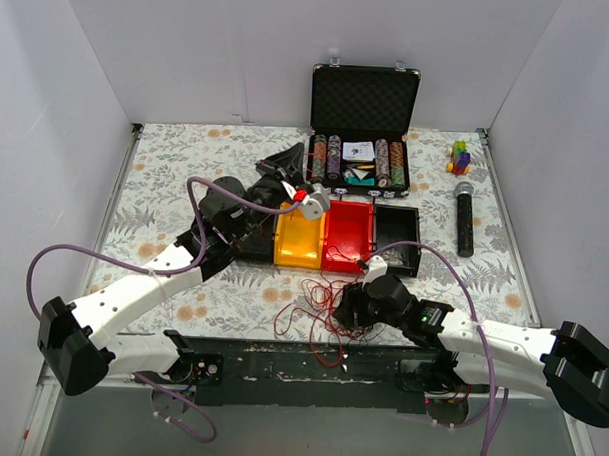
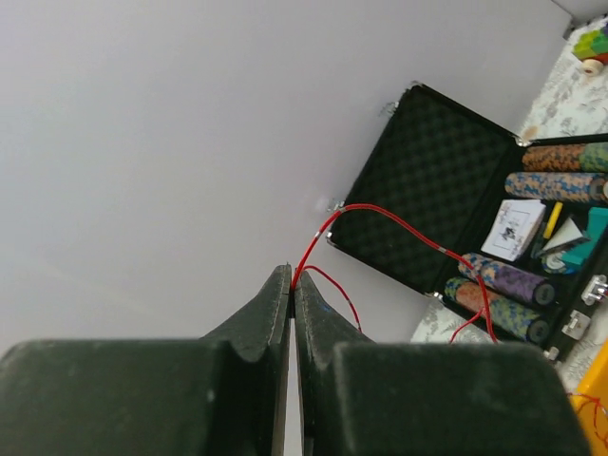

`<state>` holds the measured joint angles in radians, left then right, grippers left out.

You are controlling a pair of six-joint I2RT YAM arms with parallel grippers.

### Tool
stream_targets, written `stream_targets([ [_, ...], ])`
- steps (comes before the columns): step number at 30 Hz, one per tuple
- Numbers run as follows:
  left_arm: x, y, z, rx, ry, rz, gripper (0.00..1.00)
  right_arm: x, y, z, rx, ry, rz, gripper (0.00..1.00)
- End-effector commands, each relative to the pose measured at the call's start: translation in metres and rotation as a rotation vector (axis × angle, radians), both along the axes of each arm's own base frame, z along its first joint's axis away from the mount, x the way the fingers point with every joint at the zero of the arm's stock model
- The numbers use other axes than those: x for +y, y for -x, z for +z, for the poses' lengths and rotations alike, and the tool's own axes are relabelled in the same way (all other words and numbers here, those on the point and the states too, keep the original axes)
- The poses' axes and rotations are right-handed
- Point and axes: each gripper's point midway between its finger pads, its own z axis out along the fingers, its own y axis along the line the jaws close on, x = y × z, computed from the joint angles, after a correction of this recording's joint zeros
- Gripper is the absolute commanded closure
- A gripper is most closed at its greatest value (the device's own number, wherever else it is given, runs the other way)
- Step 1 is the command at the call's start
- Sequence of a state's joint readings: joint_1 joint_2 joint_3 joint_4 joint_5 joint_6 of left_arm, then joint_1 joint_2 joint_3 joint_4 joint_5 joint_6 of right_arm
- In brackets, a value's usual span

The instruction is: Untangle the cables

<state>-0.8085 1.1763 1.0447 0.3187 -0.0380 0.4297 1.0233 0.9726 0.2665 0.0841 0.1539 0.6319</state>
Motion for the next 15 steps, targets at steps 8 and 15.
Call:
stream_targets([
  [8, 0.003, 0.001, -0.025, 0.064, 0.050, -0.033, 1.00, -0.002, 0.002, -0.003, 0.018, 0.021, -0.007, 0.29],
  [15, 0.001, -0.002, -0.058, 0.123, 0.026, -0.031, 1.00, -0.002, 0.001, -0.001, 0.013, 0.015, -0.008, 0.29],
])
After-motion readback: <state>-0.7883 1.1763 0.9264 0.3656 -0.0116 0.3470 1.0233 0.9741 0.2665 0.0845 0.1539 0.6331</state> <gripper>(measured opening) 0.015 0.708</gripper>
